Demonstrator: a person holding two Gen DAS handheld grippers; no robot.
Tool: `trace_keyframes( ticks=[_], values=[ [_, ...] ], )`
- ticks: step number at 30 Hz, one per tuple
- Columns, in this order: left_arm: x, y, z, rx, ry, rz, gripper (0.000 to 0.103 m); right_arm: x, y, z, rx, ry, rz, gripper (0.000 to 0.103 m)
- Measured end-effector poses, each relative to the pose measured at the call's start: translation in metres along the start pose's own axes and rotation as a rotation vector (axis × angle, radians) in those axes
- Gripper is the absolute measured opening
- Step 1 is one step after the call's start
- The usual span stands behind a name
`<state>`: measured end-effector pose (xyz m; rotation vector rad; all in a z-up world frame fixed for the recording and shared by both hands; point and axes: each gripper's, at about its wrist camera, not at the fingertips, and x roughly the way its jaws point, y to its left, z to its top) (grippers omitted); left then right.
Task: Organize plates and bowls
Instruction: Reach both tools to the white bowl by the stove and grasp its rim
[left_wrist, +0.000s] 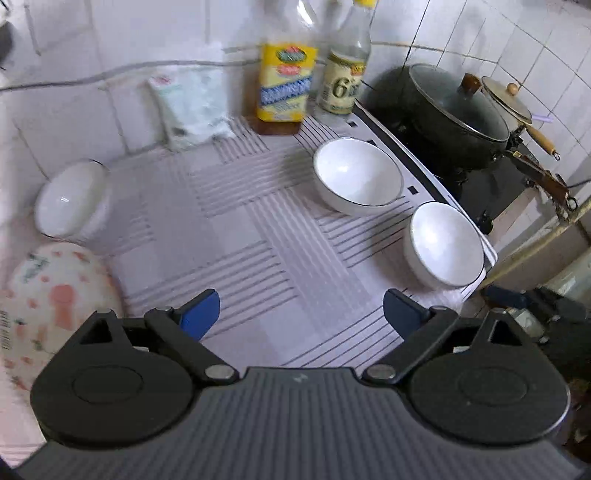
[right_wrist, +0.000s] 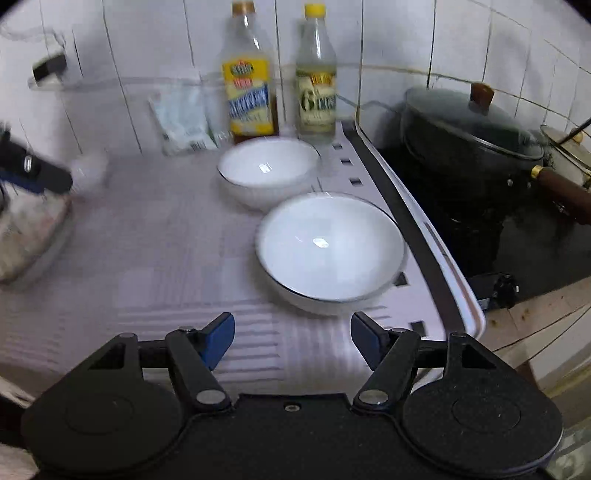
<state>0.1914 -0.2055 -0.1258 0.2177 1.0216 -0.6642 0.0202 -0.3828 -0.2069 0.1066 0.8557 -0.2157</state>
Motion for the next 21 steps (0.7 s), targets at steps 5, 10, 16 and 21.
trace_keyframes(
  ticks=[5, 10, 16, 21],
  values=[
    [0.044, -0.036, 0.007, -0.047, 0.042, -0.067, 0.096, 0.034, -0.016, -0.009, -0.053, -0.008, 0.003, 0.075],
    [0.093, -0.067, 0.017, -0.050, 0.064, -0.077, 0.096, 0.062, -0.023, -0.009, -0.041, -0.064, -0.006, 0.076],
    [0.134, -0.093, 0.025, -0.049, 0.080, -0.060, 0.092, 0.080, -0.022, -0.014, -0.060, -0.173, 0.015, 0.091],
    [0.157, -0.097, 0.026, -0.110, 0.134, -0.087, 0.067, 0.086, -0.024, -0.021, -0.060, -0.251, 0.038, 0.094]
  ],
)
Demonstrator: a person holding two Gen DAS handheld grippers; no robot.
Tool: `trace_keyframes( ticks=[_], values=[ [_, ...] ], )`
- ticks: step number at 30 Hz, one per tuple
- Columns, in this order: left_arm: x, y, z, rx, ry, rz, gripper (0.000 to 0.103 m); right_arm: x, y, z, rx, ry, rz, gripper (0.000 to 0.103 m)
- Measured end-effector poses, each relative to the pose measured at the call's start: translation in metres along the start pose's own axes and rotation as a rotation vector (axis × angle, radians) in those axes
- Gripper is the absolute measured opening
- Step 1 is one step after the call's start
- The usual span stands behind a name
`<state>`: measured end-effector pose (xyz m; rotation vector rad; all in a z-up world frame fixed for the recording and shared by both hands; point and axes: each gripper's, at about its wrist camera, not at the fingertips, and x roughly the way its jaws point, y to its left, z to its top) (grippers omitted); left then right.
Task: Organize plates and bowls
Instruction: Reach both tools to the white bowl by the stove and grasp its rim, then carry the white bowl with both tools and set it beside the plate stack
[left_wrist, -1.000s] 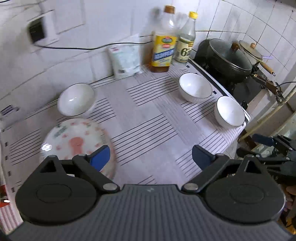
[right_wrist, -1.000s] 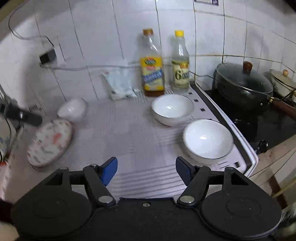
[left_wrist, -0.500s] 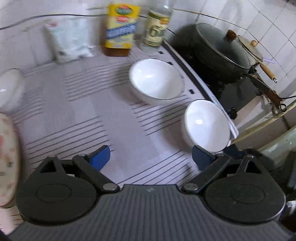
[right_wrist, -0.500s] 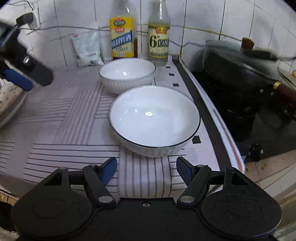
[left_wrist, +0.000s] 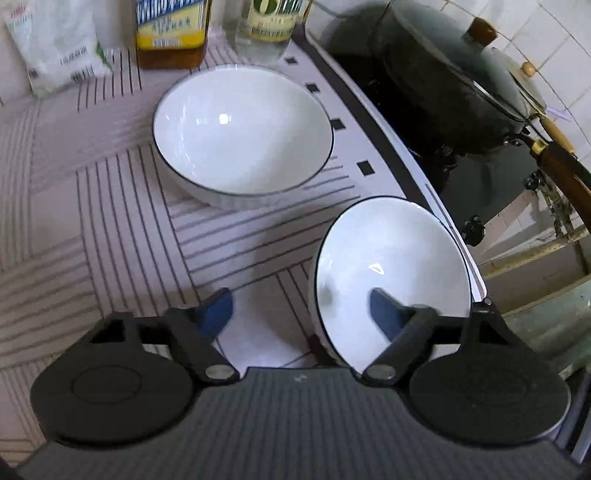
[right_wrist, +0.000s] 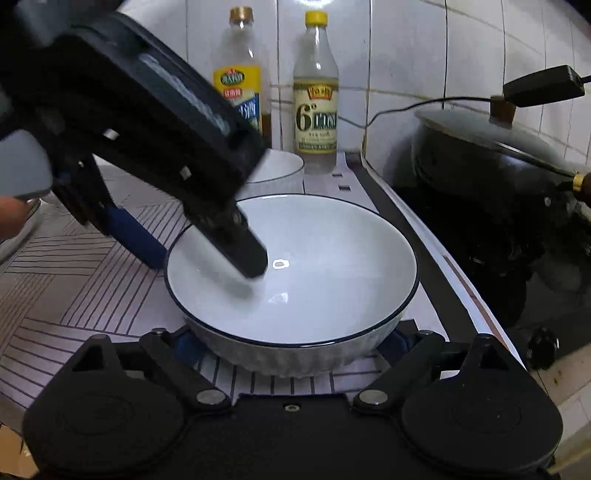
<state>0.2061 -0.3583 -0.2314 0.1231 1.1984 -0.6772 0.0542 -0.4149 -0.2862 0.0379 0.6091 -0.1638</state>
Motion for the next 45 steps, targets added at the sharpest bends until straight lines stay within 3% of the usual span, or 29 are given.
trace_keyframes(
  ticks=[2, 7, 10, 16, 23, 36, 45],
  values=[
    [0.004, -0.002, -0.001, -0.003, 0.017, 0.000, 0.048, -0.002, 0.000, -0.001, -0.001, -0.011, 0.006, 0.094],
    [0.000, -0.009, -0.006, 0.036, 0.013, -0.034, 0.025, -0.005, 0.003, 0.000, -0.020, -0.026, 0.000, 0.093],
    [-0.004, -0.016, -0.010, 0.079, -0.006, 0.002, 0.025, -0.014, 0.006, 0.002, -0.025, -0.056, 0.008, 0.093],
    [-0.012, -0.006, -0.015, 0.059, -0.015, 0.009, 0.024, -0.017, 0.012, 0.000, -0.065, -0.064, 0.031, 0.093],
    [-0.051, 0.012, -0.029, 0.083, -0.062, 0.070, 0.024, -0.028, 0.036, 0.013, -0.114, -0.073, 0.117, 0.093],
    [-0.114, 0.097, -0.057, -0.081, -0.135, 0.235, 0.024, -0.011, 0.124, 0.040, -0.297, -0.133, 0.396, 0.092],
    [-0.117, 0.144, -0.057, -0.171, -0.120, 0.284, 0.024, 0.027, 0.159, 0.057, -0.352, -0.088, 0.490, 0.092]
  ],
)
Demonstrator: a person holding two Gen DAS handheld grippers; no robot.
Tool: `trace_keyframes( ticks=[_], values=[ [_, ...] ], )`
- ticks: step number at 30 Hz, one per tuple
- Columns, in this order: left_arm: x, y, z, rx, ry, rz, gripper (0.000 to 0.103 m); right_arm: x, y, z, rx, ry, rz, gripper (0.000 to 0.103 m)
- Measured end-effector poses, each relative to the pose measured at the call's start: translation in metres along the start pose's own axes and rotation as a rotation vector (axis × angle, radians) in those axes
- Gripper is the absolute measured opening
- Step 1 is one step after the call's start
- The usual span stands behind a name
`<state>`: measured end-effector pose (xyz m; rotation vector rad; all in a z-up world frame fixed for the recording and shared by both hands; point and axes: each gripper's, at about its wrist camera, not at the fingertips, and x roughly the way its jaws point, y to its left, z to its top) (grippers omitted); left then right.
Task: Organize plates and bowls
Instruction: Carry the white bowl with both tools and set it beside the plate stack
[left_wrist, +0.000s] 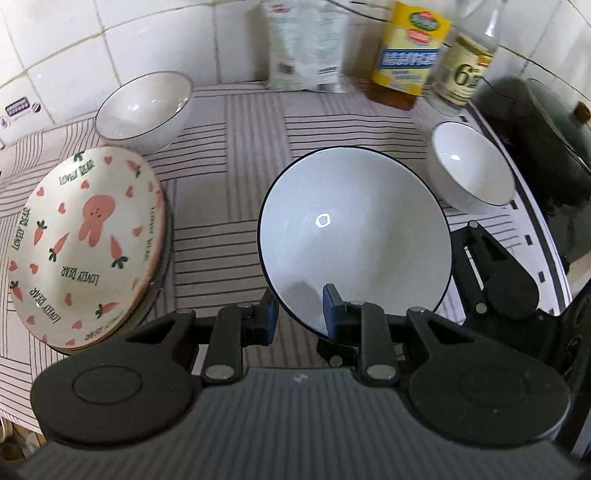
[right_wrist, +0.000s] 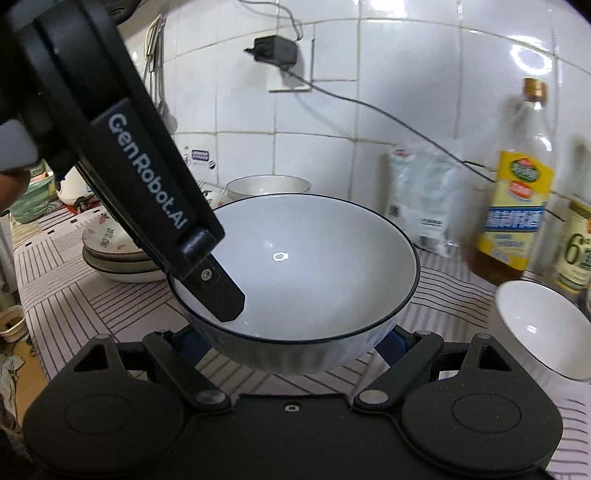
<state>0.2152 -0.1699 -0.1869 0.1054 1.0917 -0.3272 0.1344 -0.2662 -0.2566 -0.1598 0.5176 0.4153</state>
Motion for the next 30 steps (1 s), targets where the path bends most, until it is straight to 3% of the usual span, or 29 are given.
trace_keyframes(
  ticks=[6, 17, 24, 30],
  values=[
    [0.017, 0.016, 0.006, -0.032, 0.037, 0.033, 0.024, 0.029, 0.004, 0.006, -0.025, 0.060, 0.040, 0.092],
    [0.037, 0.030, 0.013, -0.108, 0.114, 0.019, 0.023, 0.053, 0.000, 0.009, 0.004, 0.196, 0.076, 0.092],
    [0.032, 0.023, 0.013, -0.094, 0.129, 0.038, 0.021, 0.022, -0.006, 0.005, 0.040, 0.251, 0.061, 0.092],
    [0.007, 0.015, 0.018, -0.055, 0.144, 0.069, 0.022, -0.031, -0.037, 0.009, 0.243, 0.243, -0.006, 0.092]
  ],
)
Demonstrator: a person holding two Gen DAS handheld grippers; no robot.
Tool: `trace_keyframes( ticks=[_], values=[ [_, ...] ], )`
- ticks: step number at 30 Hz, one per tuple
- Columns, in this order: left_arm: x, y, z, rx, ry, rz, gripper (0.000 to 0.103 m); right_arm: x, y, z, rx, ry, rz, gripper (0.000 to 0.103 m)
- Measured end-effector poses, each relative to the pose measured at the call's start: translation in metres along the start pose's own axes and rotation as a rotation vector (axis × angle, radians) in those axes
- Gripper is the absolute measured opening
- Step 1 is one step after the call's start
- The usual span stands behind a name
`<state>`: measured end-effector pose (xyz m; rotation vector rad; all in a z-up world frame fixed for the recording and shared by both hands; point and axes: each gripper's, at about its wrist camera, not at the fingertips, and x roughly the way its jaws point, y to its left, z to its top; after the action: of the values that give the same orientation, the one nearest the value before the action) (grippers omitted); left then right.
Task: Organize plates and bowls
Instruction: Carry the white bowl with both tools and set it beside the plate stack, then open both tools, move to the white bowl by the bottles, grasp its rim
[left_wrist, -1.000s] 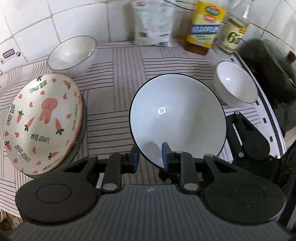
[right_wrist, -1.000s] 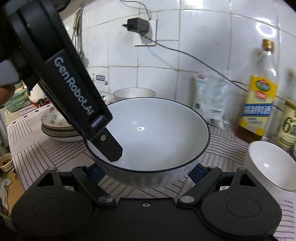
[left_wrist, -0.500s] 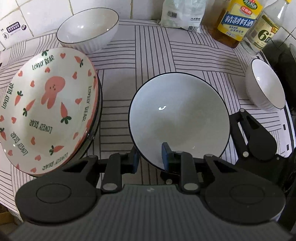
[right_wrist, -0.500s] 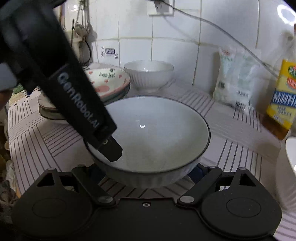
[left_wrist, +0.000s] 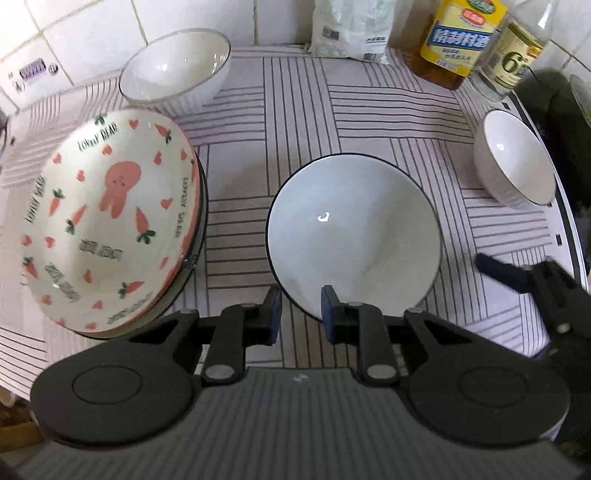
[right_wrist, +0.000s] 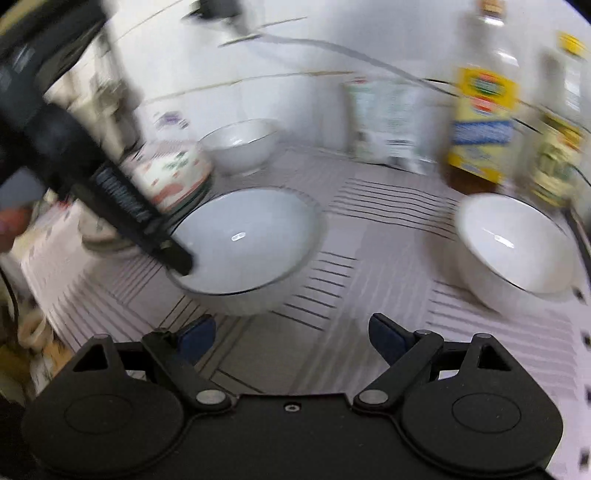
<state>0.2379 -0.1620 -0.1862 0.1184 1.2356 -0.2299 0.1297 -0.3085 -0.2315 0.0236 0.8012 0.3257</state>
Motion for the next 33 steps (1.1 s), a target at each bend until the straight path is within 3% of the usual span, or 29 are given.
trace_keyframes(
  ticks=[4, 14, 20, 25, 27, 33],
  values=[
    [-0.020, -0.012, 0.003, 0.064, -0.014, 0.019, 0.025, -0.033, -0.021, 0.002, 0.131, -0.030, -0.052, 0.092],
    [-0.050, -0.046, 0.021, 0.167, -0.035, -0.040, 0.038, -0.077, -0.039, 0.014, 0.257, -0.070, -0.182, 0.089],
    [-0.051, -0.062, 0.041, 0.200, -0.046, -0.089, 0.041, -0.076, -0.058, 0.024, 0.317, -0.068, -0.279, 0.088],
    [-0.042, -0.077, 0.063, 0.212, -0.037, -0.110, 0.043, -0.063, -0.089, 0.022, 0.531, -0.138, -0.239, 0.078],
    [-0.037, -0.084, 0.073, 0.210, -0.026, -0.132, 0.043, -0.052, -0.099, 0.020, 0.627, -0.151, -0.276, 0.072],
    [-0.013, -0.115, 0.099, 0.248, -0.056, -0.128, 0.047, -0.037, -0.119, 0.015, 0.797, -0.169, -0.325, 0.071]
  ],
)
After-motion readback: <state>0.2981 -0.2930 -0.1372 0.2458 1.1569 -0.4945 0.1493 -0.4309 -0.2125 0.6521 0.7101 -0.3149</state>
